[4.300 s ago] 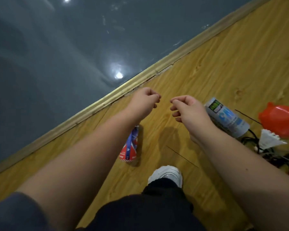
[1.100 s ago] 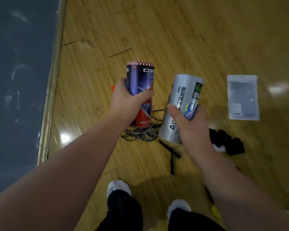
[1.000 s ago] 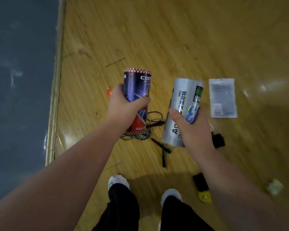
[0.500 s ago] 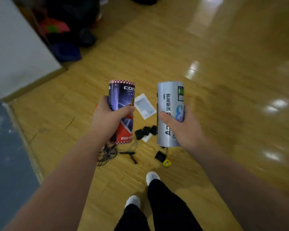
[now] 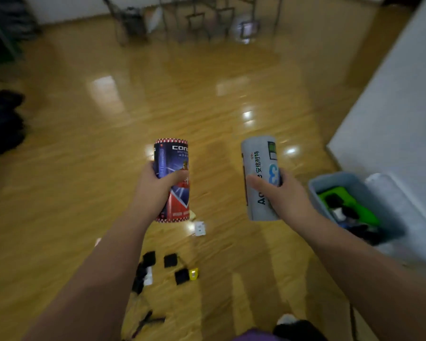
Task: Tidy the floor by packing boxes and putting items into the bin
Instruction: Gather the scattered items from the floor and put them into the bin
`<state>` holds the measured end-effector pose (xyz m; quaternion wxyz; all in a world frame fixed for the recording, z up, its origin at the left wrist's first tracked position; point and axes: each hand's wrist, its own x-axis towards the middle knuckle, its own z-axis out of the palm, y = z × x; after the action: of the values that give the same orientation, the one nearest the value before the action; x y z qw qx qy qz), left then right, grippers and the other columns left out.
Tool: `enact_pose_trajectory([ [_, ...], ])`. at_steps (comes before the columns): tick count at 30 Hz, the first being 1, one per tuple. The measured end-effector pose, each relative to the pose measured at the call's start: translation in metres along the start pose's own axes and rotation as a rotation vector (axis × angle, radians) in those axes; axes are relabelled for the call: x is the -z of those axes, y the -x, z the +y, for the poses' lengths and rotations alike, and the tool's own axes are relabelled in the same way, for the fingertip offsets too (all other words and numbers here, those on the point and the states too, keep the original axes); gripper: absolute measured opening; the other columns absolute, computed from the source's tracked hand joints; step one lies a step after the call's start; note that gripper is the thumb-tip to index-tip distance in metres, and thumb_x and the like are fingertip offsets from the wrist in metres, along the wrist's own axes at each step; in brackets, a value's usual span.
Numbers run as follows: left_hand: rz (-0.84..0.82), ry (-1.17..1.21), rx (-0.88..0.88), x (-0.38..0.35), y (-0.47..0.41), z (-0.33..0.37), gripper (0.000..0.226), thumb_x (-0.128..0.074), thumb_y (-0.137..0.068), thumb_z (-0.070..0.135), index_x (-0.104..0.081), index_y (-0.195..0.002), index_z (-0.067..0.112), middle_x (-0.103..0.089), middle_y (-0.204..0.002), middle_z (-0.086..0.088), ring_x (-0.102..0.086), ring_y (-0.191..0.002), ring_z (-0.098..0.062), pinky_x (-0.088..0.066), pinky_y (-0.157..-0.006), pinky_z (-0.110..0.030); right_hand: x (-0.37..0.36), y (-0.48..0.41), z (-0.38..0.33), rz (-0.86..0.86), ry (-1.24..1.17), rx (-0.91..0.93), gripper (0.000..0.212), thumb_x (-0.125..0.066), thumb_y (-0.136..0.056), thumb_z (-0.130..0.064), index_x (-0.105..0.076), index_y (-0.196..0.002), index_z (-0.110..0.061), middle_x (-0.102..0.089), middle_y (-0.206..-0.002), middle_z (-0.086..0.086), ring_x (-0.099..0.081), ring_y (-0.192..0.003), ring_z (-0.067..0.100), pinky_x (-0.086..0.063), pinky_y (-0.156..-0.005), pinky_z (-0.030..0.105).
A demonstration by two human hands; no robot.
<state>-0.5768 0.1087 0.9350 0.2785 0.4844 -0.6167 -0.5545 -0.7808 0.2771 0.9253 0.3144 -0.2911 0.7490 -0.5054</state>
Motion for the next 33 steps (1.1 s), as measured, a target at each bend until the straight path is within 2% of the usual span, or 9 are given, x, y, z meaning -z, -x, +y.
enact_pose_trajectory([
  [2,-0.108,-0.017,-0.039,-0.061,-0.011,0.025,0.045,-0.084,-0.069,0.031,-0.057,-0.103,0.021,-0.069,-0.093,-0.005,-0.071,-0.075,-0.02,-0.052,-0.065,-0.035,0.058,-0.001,0.01,0.115,0.006,-0.026,0.042,-0.072,-0.072,-0.063,-0.06,-0.1,-0.034,-0.071,-0.091,-0.01,-0.068,-0.069,0.001,-0.055,-0.055,0.022],
  [5,-0.299,-0.034,-0.086,-0.171,-0.017,0.06,0.057,-0.084,-0.066,0.034,-0.057,-0.113,0.015,-0.069,-0.098,-0.007,-0.071,-0.079,-0.023,-0.053,-0.065,-0.034,0.147,-0.003,0.029,0.287,-0.044,-0.063,0.044,-0.075,-0.069,-0.061,-0.062,-0.1,-0.032,-0.073,-0.089,-0.009,-0.07,-0.072,0.004,-0.06,-0.063,0.028],
  [9,-0.469,-0.037,-0.129,-0.316,-0.007,0.087,0.043,-0.082,-0.071,0.033,-0.052,-0.102,0.031,-0.067,-0.1,0.0,-0.07,-0.081,-0.018,-0.051,-0.064,-0.031,0.256,-0.005,0.064,0.427,-0.085,-0.076,0.035,-0.077,-0.073,-0.054,-0.06,-0.095,-0.032,-0.071,-0.081,-0.013,-0.066,-0.064,-0.006,-0.045,-0.045,0.008],
  [15,-0.612,-0.077,-0.121,-0.475,0.006,0.097,0.044,-0.081,-0.073,0.027,-0.055,-0.108,0.021,-0.067,-0.102,-0.007,-0.07,-0.084,-0.025,-0.055,-0.071,-0.037,0.377,-0.012,0.115,0.547,-0.042,-0.163,0.05,-0.072,-0.061,-0.068,-0.056,-0.096,-0.035,-0.068,-0.082,-0.012,-0.063,-0.058,-0.008,-0.041,-0.041,0.008],
  [18,-0.714,-0.176,-0.109,-0.529,-0.002,0.099,0.054,-0.081,-0.073,0.031,-0.053,-0.118,0.018,-0.066,-0.107,-0.006,-0.07,-0.086,-0.026,-0.055,-0.073,-0.038,0.417,-0.028,0.134,0.592,-0.048,-0.223,0.063,-0.066,-0.052,-0.077,-0.054,-0.097,-0.035,-0.068,-0.085,-0.01,-0.064,-0.061,-0.001,-0.043,-0.045,0.015],
  [21,-0.766,-0.24,-0.121,-0.579,-0.024,0.102,0.051,-0.081,-0.073,0.037,-0.051,-0.113,0.025,-0.066,-0.105,-0.001,-0.07,-0.083,-0.022,-0.052,-0.065,-0.032,0.447,-0.052,0.16,0.614,-0.07,-0.266,0.056,-0.071,-0.064,-0.069,-0.053,-0.102,-0.032,-0.067,-0.091,-0.01,-0.066,-0.073,0.003,-0.047,-0.053,0.019],
  [25,-0.877,-0.32,-0.118,-0.654,-0.068,0.104,0.057,-0.081,-0.072,0.041,-0.052,-0.118,0.022,-0.068,-0.106,-0.003,-0.072,-0.084,-0.024,-0.057,-0.08,-0.045,0.479,-0.094,0.194,0.664,-0.134,-0.332,0.048,-0.076,-0.07,-0.056,-0.052,-0.104,-0.031,-0.066,-0.091,-0.012,-0.065,-0.068,-0.001,-0.046,-0.048,0.014],
  [29,-0.978,-0.358,-0.142,-0.735,-0.113,0.107,0.046,-0.08,-0.07,0.046,-0.06,-0.107,0.027,-0.071,-0.095,0.003,-0.072,-0.072,-0.012,-0.052,-0.066,-0.03,0.507,-0.147,0.22,0.743,-0.198,-0.425,0.045,-0.078,-0.071,-0.051,-0.051,-0.101,-0.031,-0.066,-0.091,-0.01,-0.066,-0.073,0.003,-0.05,-0.053,0.021],
  [33,-1.099,-0.44,-0.147,-0.809,-0.16,0.104,0.03,-0.078,-0.075,0.042,-0.054,-0.094,0.036,-0.068,-0.093,0.007,-0.07,-0.077,-0.012,-0.049,-0.067,-0.028,0.529,-0.204,0.242,0.807,-0.24,-0.522,0.046,-0.079,-0.07,-0.049,-0.052,-0.102,-0.029,-0.067,-0.093,-0.009,-0.068,-0.076,0.006,-0.054,-0.055,0.023],
])
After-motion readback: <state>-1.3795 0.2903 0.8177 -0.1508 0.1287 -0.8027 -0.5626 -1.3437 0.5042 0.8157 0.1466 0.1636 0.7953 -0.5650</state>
